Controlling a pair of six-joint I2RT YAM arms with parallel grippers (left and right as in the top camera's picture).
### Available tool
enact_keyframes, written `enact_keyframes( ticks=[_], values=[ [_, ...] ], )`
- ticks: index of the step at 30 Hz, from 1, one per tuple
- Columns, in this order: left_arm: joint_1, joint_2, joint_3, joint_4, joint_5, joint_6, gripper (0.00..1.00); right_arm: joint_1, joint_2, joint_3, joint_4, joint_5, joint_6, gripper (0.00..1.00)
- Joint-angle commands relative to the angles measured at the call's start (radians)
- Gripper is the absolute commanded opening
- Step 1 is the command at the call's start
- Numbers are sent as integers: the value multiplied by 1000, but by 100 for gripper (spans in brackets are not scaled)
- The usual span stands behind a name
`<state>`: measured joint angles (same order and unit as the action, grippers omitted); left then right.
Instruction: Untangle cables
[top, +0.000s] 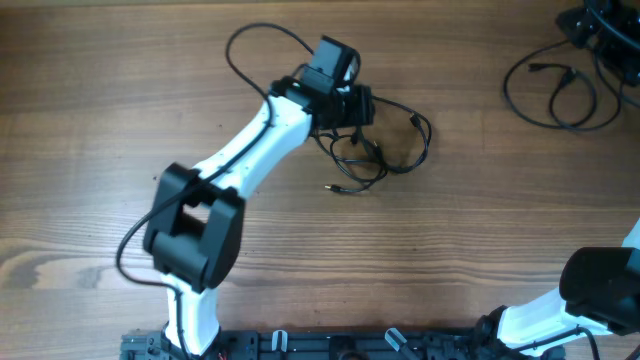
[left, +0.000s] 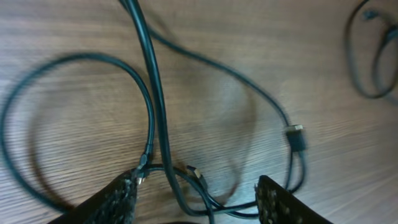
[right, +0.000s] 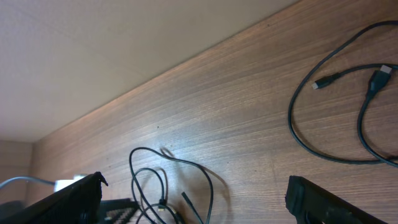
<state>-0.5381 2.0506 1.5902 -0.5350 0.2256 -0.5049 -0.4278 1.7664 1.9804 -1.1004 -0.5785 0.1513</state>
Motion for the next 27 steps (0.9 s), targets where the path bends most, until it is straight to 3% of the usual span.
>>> enact_keyframes(
  ticks=[1,12,14,16,19,27],
  values=[
    [-10,63,-1,15,-60,-36,62,4,15,7,-5,10,-21,97],
    [-18,114,-1,155,-59,-35,49,4,15,7,-12,10,-21,97],
    [-20,117,-1,155,-60,-35,40,4,15,7,-13,10,-21,96],
    [-20,122,-1,147,-60,-34,20,5,15,7,-12,9,-21,97],
    [-20,122,0,139,-71,-27,4,5,15,7,-11,9,-21,97],
    [-6,-19,16,114,-106,81,4,7,15,7,-12,1,-20,97]
  ],
)
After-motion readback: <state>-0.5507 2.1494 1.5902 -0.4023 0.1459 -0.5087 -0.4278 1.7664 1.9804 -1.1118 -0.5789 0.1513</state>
